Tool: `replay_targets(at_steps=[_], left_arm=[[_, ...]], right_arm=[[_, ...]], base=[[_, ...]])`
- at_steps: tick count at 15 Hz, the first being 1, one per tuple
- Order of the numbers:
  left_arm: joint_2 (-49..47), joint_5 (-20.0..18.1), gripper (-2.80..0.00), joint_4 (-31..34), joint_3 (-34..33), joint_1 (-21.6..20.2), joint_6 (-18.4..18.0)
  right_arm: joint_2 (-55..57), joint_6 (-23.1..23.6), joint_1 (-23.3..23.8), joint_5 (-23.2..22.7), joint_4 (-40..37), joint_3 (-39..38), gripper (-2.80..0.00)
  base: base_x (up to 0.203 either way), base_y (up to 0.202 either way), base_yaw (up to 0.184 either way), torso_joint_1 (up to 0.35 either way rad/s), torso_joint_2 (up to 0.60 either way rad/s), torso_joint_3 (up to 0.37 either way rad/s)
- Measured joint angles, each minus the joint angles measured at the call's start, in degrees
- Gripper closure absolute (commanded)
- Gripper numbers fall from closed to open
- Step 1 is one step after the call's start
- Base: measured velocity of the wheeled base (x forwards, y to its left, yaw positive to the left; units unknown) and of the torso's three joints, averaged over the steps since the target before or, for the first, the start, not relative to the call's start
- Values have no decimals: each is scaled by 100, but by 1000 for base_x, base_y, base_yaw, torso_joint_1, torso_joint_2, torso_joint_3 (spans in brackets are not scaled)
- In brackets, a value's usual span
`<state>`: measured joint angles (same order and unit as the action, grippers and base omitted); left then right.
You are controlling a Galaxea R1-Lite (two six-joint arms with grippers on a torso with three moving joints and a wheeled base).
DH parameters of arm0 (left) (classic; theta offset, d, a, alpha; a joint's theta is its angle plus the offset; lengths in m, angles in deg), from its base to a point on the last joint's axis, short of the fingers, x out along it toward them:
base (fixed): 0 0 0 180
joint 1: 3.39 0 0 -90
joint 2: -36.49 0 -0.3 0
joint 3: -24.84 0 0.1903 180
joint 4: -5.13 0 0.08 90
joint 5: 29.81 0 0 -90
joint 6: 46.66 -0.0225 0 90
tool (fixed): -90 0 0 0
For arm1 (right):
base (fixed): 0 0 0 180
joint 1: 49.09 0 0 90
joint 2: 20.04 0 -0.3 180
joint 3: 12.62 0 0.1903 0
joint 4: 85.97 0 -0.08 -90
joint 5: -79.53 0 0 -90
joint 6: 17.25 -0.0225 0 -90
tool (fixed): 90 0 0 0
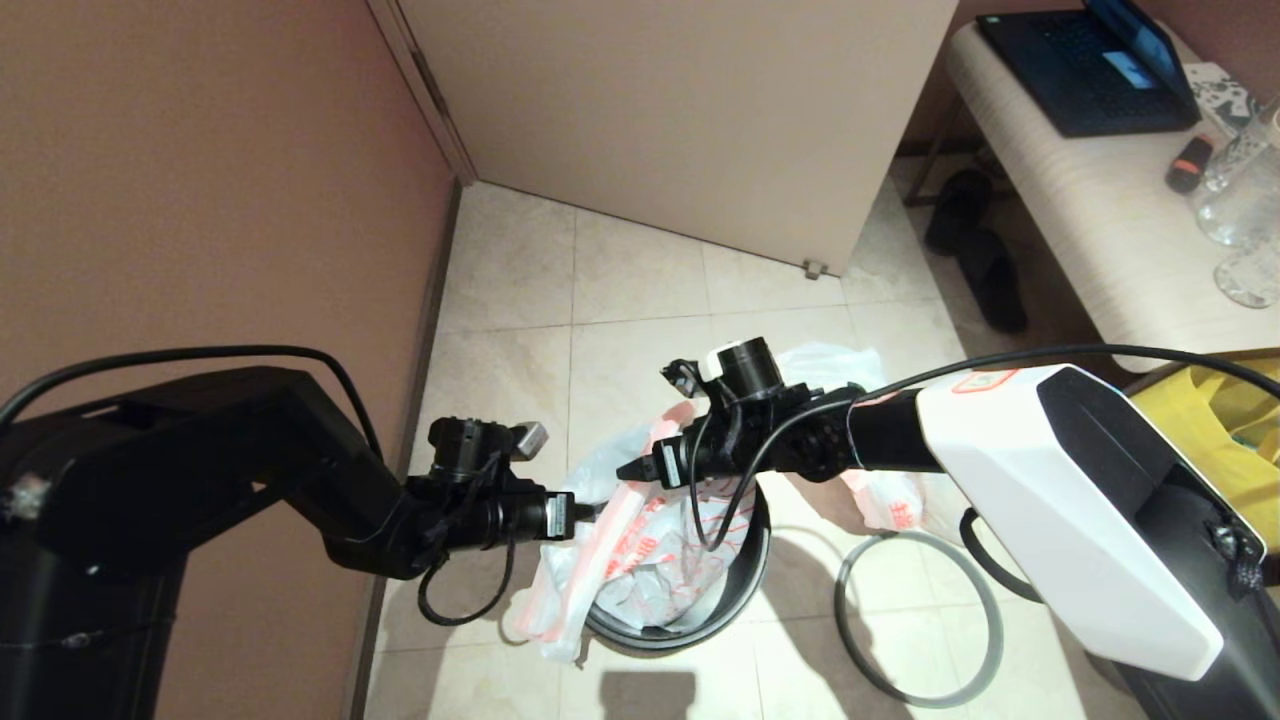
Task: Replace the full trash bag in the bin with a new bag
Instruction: Put the new garbage bag on the trash can
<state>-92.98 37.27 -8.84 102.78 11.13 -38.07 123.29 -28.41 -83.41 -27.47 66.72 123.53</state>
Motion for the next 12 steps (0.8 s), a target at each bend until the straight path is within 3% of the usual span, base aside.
replay_targets(at_steps=[12], left_arm=[[57, -86, 0, 2, 45, -88, -9]], right_arm=[[-127, -11, -14, 41, -335, -33, 0]], base=[[0, 0, 0, 0, 0, 0]])
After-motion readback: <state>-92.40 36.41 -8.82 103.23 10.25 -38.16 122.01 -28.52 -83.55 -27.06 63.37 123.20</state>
